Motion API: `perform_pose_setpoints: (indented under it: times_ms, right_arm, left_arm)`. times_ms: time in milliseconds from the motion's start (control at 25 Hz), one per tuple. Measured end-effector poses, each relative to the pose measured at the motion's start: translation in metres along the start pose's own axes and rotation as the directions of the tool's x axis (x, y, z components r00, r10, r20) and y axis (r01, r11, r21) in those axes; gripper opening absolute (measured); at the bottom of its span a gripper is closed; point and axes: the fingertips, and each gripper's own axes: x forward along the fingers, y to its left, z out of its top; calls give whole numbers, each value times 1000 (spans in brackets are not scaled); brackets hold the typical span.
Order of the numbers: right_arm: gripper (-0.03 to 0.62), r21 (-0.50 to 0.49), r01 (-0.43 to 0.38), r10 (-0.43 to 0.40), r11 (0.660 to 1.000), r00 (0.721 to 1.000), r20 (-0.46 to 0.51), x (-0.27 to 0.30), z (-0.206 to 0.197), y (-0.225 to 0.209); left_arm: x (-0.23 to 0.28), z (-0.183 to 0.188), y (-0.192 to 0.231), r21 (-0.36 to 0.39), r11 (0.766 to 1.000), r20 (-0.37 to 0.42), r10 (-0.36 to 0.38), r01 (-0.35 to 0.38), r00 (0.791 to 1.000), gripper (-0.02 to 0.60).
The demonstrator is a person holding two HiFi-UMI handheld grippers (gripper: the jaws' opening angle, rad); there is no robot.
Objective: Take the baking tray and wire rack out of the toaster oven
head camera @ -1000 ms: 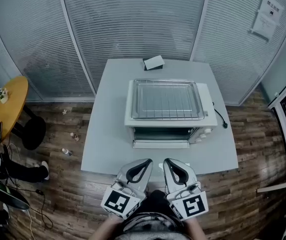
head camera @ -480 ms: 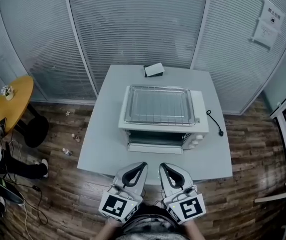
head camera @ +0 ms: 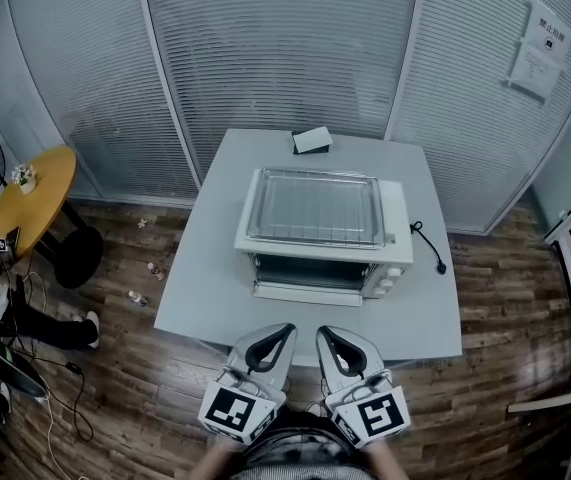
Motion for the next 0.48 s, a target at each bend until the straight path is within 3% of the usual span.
perform_pose_setpoints:
  times_ms: [480]
  right_arm:
    - [-2, -1, -19, 19, 1000, 1000, -3, -15, 1, -1]
  left_arm:
    - [1, 3, -20, -7, 1000, 0, 2, -2, 1000, 5]
